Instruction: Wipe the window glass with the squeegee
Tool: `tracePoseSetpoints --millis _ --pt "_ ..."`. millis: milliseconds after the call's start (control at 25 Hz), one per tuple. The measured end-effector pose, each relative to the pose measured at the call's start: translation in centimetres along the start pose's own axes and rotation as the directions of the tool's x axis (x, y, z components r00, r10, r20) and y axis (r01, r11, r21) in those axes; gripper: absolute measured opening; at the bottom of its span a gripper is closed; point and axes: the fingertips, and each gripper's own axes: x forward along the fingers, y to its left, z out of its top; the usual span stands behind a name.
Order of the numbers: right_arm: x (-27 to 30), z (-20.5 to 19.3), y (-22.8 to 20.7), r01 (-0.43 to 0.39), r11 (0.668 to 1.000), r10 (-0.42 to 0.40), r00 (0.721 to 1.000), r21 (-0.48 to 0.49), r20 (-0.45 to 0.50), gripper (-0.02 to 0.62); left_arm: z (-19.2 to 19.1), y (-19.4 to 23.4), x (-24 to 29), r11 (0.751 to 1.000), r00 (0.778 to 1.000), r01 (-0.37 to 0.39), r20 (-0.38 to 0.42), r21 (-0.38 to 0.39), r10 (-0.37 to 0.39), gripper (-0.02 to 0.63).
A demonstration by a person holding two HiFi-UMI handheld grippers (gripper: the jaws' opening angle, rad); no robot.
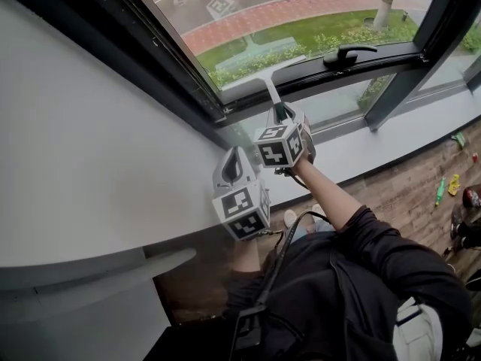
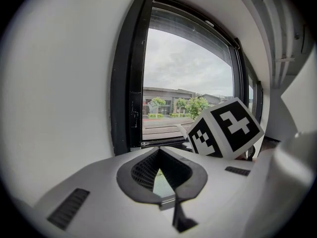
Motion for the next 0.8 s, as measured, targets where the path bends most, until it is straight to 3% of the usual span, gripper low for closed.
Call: tracePoseSetpoints --millis 520,800 --pt "0.5 -1.4 0.2 -0.008 1.000 0.008 1.000 -0.001 -0.030 0.094 -0.9 0.0 0.4 1.000 1.000 0.003 -0.025 -0.004 -0.003 -0.002" --pt "-1.4 1.1 -1.1 -0.013 0.999 0.012 0.999 0.033 0.043 0.094 -0.6 -0.7 0.7 1.000 1.000 0.012 -0.015 -0.011 -0.012 -0.002"
